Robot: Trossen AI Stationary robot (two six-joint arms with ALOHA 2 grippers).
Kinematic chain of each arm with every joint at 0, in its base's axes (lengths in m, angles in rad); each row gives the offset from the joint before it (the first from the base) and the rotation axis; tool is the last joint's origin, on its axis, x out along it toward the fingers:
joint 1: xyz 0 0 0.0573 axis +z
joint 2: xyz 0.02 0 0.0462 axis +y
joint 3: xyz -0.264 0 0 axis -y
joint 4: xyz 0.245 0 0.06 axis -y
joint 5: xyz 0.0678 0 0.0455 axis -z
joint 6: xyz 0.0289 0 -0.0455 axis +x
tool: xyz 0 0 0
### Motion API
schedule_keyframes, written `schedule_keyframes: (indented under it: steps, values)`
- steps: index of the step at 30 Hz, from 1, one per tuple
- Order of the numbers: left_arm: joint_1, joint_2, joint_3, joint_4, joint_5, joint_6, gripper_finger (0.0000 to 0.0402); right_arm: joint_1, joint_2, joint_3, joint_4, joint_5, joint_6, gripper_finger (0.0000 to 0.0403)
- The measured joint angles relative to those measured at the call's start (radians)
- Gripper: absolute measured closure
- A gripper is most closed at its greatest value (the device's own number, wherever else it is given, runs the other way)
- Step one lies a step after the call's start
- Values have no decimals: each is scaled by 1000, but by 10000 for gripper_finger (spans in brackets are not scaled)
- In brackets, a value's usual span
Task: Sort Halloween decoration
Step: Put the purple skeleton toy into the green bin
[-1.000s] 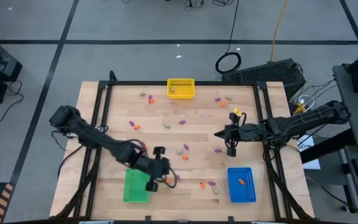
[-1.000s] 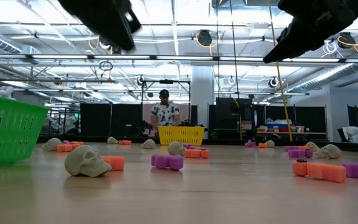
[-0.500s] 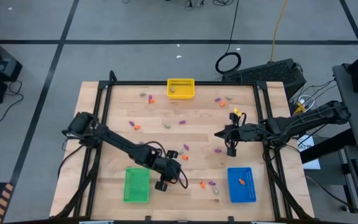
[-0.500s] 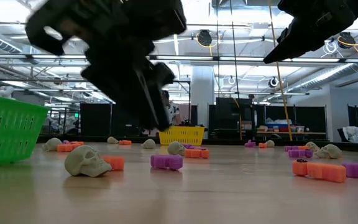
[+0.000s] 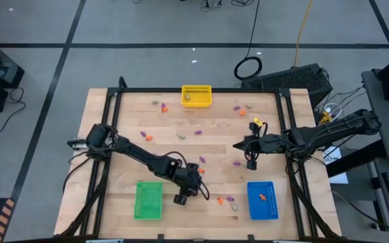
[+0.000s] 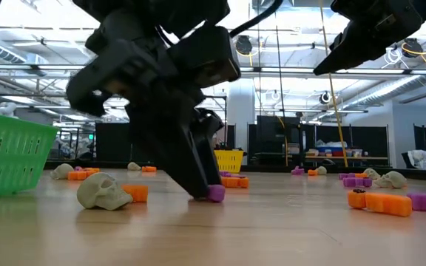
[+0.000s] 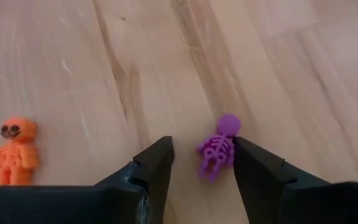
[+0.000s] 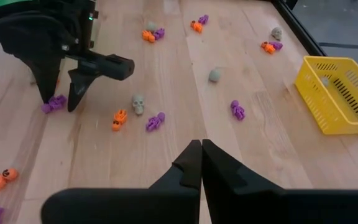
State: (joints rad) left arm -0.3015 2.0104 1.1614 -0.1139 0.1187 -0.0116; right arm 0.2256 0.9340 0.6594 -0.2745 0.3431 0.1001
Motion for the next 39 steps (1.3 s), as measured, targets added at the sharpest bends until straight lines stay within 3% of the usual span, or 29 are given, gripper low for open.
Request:
schedule_keyframes:
  steps: [6,16,31,39]
  values:
    - [2,16,1,4,2,2,271,0,0,0,0,0,0,403]
    - [3,-1,0,-16,12,50,389,0,0,0,0,0,0,403]
    - [-31,-245,-5,-230,9,67,392,0,0,0,0,0,0,403]
    - [-167,-416,-3,-466,5,-177,392,0,0,0,-1,0,0,403]
